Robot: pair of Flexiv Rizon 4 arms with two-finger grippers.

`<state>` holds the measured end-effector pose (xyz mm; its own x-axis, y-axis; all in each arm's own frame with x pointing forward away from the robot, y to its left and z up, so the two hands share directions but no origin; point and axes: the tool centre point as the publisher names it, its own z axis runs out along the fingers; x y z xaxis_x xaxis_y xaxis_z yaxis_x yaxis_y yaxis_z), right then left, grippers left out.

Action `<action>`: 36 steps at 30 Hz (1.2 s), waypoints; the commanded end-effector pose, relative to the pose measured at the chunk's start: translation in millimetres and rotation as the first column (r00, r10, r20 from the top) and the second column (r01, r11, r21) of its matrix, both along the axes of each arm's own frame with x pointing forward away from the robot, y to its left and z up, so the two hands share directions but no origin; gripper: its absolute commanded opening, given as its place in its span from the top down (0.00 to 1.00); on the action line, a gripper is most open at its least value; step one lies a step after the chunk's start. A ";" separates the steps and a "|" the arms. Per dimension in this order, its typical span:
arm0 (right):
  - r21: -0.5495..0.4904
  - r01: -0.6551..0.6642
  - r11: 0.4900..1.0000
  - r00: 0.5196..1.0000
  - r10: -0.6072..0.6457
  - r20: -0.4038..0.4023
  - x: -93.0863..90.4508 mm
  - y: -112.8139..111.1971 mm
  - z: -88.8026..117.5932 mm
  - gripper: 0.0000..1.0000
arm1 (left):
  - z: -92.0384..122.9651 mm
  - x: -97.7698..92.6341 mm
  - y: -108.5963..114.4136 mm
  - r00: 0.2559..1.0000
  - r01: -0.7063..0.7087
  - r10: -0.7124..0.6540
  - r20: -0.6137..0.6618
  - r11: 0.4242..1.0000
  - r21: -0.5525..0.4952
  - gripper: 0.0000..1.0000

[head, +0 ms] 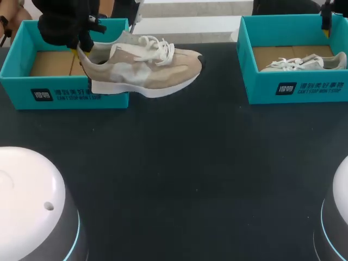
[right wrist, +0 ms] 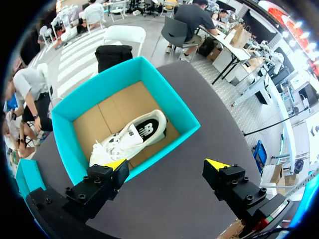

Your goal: Take the shoe out of the shoebox, open the shoe tongue, remove and reinsert the insole, then place the shoe into the shoebox

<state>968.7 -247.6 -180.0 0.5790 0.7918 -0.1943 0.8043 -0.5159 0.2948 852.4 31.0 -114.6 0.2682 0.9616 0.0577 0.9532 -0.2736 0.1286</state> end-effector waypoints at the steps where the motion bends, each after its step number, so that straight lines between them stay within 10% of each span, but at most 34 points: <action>1: 0.001 -0.001 1.000 1.000 0.001 0.002 -0.9 -0.4 0.0 0.00 | -0.1 -3.5 2.4 0.998 0.005 -0.004 0.066 1.000 -0.020 1.00; 12: 0.001 -0.001 1.000 1.000 0.001 0.002 -0.9 -0.4 0.0 0.00 | -8.7 -12.6 -5.2 0.997 -0.025 0.026 0.071 1.000 -0.011 1.00; 19: 0.001 -0.001 1.000 1.000 0.001 0.002 -0.9 -0.4 0.0 0.00 | -18.7 -60.2 -53.8 0.991 -0.112 0.111 0.074 0.994 0.006 1.00; 36: 0.001 -0.001 1.000 1.000 0.001 0.002 -0.9 -0.4 0.0 0.00 | -75.1 -107.3 -140.3 0.984 -0.170 0.162 0.077 0.978 0.120 1.00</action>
<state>968.7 -247.6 -180.0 0.5790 0.7918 -0.1943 0.8043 -0.5159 0.2948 744.2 -84.2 -174.9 0.1144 0.9850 0.1294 0.9759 -0.1358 0.1707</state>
